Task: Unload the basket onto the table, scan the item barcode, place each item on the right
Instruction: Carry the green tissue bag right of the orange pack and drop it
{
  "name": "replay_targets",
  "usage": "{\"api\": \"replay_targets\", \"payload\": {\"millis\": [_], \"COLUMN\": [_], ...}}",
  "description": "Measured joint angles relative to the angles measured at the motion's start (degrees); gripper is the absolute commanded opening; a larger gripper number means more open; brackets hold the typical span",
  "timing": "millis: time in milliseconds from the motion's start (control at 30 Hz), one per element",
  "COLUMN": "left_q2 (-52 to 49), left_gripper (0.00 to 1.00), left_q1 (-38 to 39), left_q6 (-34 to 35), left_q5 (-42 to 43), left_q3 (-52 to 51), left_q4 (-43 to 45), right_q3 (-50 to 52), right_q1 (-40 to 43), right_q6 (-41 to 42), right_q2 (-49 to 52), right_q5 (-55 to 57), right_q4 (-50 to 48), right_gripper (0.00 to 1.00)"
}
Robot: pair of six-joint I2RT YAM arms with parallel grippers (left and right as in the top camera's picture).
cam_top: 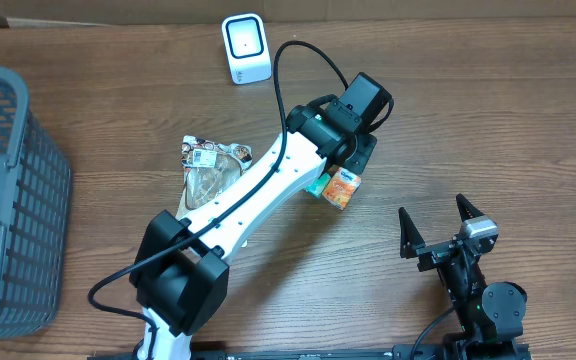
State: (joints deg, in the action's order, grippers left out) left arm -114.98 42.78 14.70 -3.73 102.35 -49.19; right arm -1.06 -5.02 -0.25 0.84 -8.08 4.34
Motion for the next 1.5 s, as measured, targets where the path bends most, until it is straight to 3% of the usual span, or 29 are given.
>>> {"api": "replay_targets", "payload": {"millis": [800,867,1000,1067,1367,1500], "left_q2": [-8.96,-9.31,-9.33,-9.33,-9.33,-9.31], "left_gripper": [0.05,0.13,0.47,0.6,0.72,0.75], "left_q1": [2.51,2.62,2.62,2.62,2.45,1.05], "left_q6": [-0.26,-0.28,-0.96,-1.29,-1.22,-1.29], "left_q5": [6.95,7.23,7.61,7.65,7.82,7.82], "left_q3": [0.0,-0.02,-0.02,-0.02,0.09,3.13], "left_q4": [4.22,4.22,4.5,4.48,3.72,-3.5], "right_q3": [0.0,0.0,0.0,0.0,0.0,0.0], "right_q1": [0.0,0.0,-0.02,0.0,0.0,0.0], "right_q6": [0.04,0.02,0.02,0.04,0.04,0.02], "right_q2": [0.0,0.0,0.0,0.0,0.0,0.0], "right_q5": [0.0,-0.02,-0.02,0.0,0.0,0.0], "right_q4": [0.0,-0.02,0.0,0.02,-0.02,0.0], "right_gripper": [1.0,1.0,1.0,1.0,1.0,1.0]}}
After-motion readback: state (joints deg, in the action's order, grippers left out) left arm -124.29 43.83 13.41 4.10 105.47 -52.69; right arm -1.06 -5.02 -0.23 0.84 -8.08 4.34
